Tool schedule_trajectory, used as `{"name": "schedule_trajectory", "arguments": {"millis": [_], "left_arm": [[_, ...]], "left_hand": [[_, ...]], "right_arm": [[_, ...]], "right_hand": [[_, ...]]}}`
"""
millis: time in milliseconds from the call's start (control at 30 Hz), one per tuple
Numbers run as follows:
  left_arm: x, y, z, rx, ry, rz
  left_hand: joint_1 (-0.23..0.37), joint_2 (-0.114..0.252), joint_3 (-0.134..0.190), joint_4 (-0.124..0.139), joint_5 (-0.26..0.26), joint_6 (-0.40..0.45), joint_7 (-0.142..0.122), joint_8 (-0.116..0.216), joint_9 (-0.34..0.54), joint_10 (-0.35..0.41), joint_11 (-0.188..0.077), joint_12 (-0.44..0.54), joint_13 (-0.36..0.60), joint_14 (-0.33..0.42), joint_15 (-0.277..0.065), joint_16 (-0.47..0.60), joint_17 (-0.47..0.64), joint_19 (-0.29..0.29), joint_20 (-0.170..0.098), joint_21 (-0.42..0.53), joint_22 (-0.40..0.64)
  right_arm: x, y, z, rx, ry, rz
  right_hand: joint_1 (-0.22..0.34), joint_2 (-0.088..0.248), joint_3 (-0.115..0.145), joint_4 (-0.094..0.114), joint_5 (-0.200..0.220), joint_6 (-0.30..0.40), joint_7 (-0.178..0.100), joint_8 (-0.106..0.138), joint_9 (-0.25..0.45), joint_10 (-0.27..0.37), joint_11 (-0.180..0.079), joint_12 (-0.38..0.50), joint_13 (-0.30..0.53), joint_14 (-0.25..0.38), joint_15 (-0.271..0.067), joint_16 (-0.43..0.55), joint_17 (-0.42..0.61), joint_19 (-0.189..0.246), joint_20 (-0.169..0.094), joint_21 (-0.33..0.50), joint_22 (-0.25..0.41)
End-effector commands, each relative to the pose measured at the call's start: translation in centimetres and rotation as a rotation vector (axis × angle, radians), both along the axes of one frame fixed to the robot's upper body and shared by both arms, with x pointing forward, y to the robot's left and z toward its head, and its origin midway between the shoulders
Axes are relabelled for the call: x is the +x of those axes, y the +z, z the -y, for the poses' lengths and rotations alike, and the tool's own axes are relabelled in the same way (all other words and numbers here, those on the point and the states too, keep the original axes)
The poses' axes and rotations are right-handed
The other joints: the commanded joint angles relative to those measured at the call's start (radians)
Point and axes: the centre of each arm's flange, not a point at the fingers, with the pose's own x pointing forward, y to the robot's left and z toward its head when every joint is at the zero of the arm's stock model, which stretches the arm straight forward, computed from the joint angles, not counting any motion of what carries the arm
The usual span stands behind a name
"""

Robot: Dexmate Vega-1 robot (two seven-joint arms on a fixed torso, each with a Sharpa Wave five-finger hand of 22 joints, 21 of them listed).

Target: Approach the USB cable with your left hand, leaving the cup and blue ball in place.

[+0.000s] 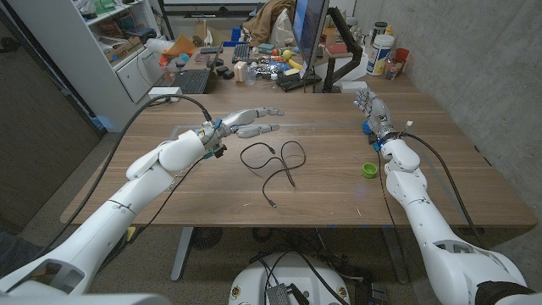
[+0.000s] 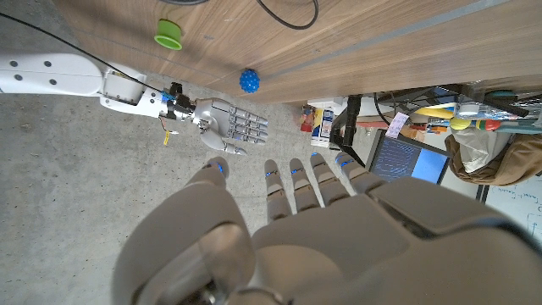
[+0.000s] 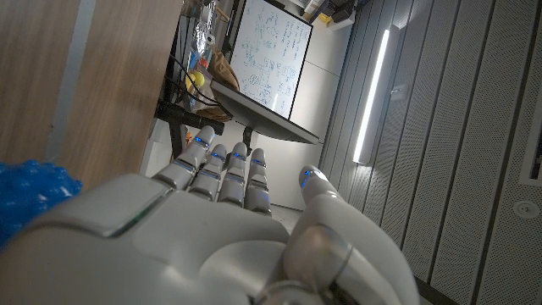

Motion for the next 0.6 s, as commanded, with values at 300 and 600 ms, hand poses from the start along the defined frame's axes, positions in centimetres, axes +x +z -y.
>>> {"name": "schedule_trajectory", "arguments": {"millis": [300,600], "left_arm": [[0.9,-1.0,0.9,0.05,-0.011,-0.045],[0.8,-1.5,1.5,0.069,-0.013,-0.06]], "left_hand": [[0.007,0.0,-0.002,-0.003,-0.001,0.019,0.008,0.007,0.005,0.022,-0.005,0.002,0.005,0.009,-0.009,-0.001,0.002,0.008,0.003,0.004,0.006],[0.007,0.001,-0.002,-0.002,-0.002,0.023,0.008,0.007,0.005,0.028,-0.008,0.002,0.005,0.012,-0.008,-0.001,0.002,0.006,0.001,0.003,0.006]], "right_arm": [[-0.3,-0.1,0.3,0.006,-0.007,0.003],[-0.3,-0.2,0.4,0.001,-0.003,0.002]], "right_hand": [[-0.011,-0.001,0.003,-0.005,0.004,0.008,-0.007,0.002,0.002,0.005,-0.005,-0.005,0.003,0.009,-0.005,-0.003,0.0,0.01,-0.026,-0.006,0.002],[-0.012,-0.001,0.003,-0.004,0.004,0.008,-0.007,0.002,0.002,0.005,-0.007,-0.005,0.003,0.009,-0.004,-0.003,0.001,0.012,-0.026,-0.01,0.002]]}}
